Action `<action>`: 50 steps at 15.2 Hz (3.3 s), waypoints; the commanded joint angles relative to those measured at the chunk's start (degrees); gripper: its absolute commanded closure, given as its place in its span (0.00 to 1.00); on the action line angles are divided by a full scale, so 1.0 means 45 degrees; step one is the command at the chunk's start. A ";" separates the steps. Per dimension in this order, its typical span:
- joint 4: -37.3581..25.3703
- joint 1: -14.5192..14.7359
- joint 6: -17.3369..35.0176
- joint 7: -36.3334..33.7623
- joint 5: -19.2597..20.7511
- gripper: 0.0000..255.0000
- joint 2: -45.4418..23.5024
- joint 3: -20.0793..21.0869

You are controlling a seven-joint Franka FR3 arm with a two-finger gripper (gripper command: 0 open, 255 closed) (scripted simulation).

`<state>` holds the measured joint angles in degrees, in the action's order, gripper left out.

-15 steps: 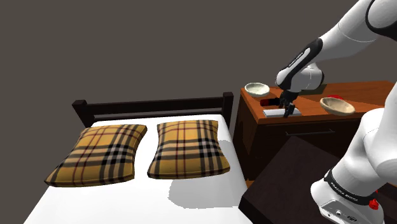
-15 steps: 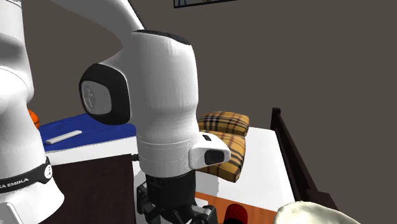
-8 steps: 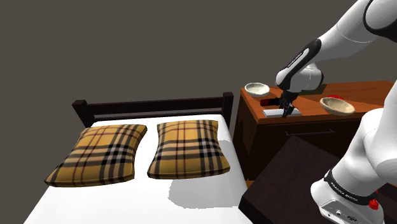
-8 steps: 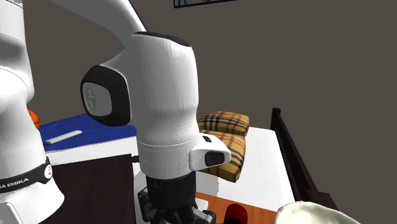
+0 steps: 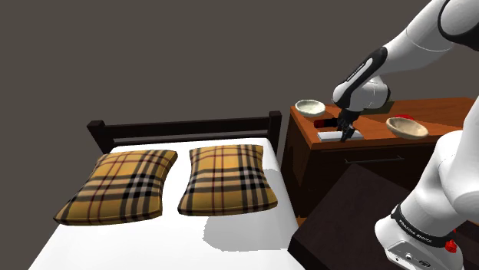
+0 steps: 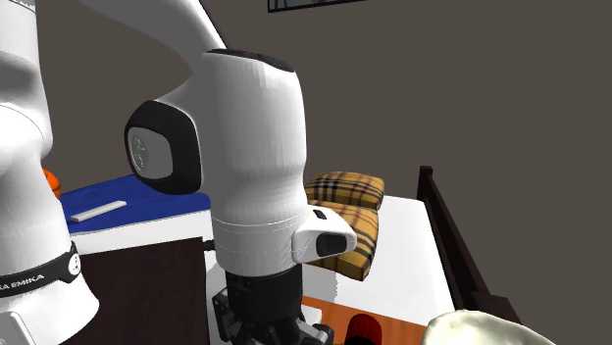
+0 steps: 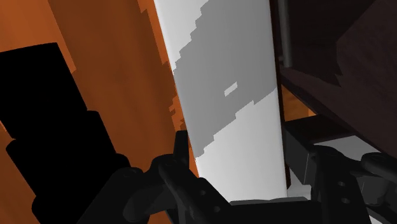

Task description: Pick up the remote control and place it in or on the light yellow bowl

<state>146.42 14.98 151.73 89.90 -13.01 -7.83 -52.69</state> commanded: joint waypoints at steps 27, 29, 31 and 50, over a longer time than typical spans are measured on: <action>-0.1996 0.0094 -0.4537 -0.4260 0.5572 1.00 0.4199 -0.0179; -0.3031 0.0764 -0.4529 -0.3261 0.4015 1.00 0.2715 -0.0732; -0.4149 0.1014 -0.4722 -0.2088 0.2199 1.00 0.1070 -0.0980; -1.3360 -0.3638 -0.7847 0.0204 -0.3589 1.00 -0.7245 0.2234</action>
<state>85.96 -1.27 115.74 90.59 -28.86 -40.06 -42.85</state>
